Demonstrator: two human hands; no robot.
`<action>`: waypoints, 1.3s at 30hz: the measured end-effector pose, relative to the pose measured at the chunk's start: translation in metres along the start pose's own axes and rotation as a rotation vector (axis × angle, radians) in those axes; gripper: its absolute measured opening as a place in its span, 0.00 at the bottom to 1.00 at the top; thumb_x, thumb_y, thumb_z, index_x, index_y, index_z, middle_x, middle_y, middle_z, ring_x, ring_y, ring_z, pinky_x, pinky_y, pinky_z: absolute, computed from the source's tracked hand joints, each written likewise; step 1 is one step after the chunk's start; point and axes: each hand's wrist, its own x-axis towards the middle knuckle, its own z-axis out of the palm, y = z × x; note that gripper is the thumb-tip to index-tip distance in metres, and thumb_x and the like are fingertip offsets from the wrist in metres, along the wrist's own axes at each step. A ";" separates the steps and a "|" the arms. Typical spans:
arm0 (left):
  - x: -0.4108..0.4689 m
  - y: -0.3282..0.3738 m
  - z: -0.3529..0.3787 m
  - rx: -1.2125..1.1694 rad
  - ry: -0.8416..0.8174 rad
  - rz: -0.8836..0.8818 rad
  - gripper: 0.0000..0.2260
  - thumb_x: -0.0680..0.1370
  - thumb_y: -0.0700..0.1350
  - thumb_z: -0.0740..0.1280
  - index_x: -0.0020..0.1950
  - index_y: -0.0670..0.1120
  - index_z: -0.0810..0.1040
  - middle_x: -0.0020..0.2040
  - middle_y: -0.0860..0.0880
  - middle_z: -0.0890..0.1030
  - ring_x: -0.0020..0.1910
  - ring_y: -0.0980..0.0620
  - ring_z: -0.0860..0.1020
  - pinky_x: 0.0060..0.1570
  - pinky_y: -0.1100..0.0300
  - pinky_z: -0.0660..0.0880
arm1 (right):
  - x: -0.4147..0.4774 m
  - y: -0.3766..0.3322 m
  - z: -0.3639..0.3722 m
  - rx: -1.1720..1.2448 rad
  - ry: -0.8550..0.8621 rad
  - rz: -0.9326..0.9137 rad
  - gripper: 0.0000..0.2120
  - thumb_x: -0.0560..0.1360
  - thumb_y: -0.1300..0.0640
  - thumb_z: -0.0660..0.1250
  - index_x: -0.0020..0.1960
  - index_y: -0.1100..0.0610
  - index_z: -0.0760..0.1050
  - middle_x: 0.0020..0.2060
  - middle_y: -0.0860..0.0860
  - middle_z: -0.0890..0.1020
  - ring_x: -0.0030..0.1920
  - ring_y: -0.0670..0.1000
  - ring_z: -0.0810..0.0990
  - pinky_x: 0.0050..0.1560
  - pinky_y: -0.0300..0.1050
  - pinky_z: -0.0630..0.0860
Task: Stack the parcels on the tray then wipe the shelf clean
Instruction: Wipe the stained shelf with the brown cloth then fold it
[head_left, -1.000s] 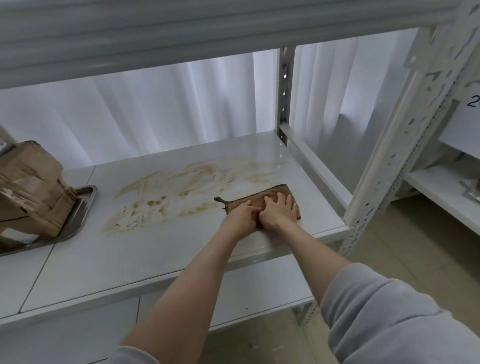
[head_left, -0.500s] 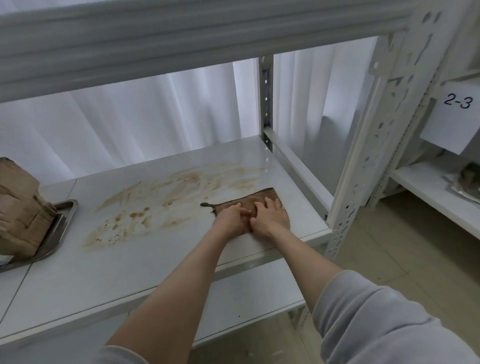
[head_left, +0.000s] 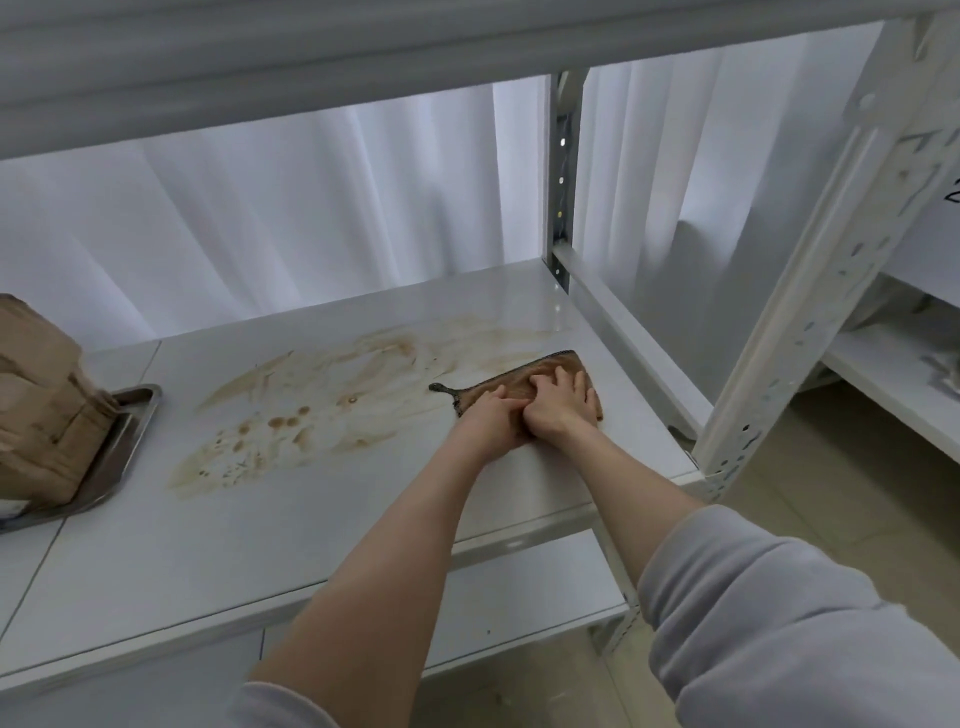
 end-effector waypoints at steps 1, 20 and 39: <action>-0.005 -0.011 -0.005 -0.039 0.027 -0.028 0.21 0.79 0.49 0.64 0.71 0.48 0.70 0.75 0.43 0.64 0.76 0.45 0.57 0.72 0.58 0.58 | -0.001 -0.010 0.004 -0.006 -0.023 -0.042 0.26 0.79 0.56 0.52 0.77 0.49 0.58 0.79 0.52 0.48 0.78 0.58 0.40 0.76 0.53 0.39; -0.081 -0.030 -0.015 0.015 0.146 -0.206 0.14 0.77 0.51 0.66 0.59 0.49 0.82 0.59 0.47 0.81 0.59 0.46 0.77 0.55 0.60 0.71 | -0.057 -0.034 0.019 0.052 0.001 -0.231 0.14 0.75 0.52 0.65 0.59 0.46 0.80 0.66 0.50 0.70 0.66 0.54 0.67 0.65 0.47 0.67; -0.150 -0.149 -0.030 -0.149 0.264 -0.328 0.14 0.75 0.40 0.66 0.59 0.45 0.81 0.67 0.47 0.76 0.73 0.53 0.66 0.64 0.66 0.64 | -0.088 -0.147 0.091 -0.023 -0.133 -0.324 0.20 0.76 0.50 0.63 0.66 0.54 0.74 0.75 0.56 0.60 0.76 0.56 0.55 0.76 0.50 0.52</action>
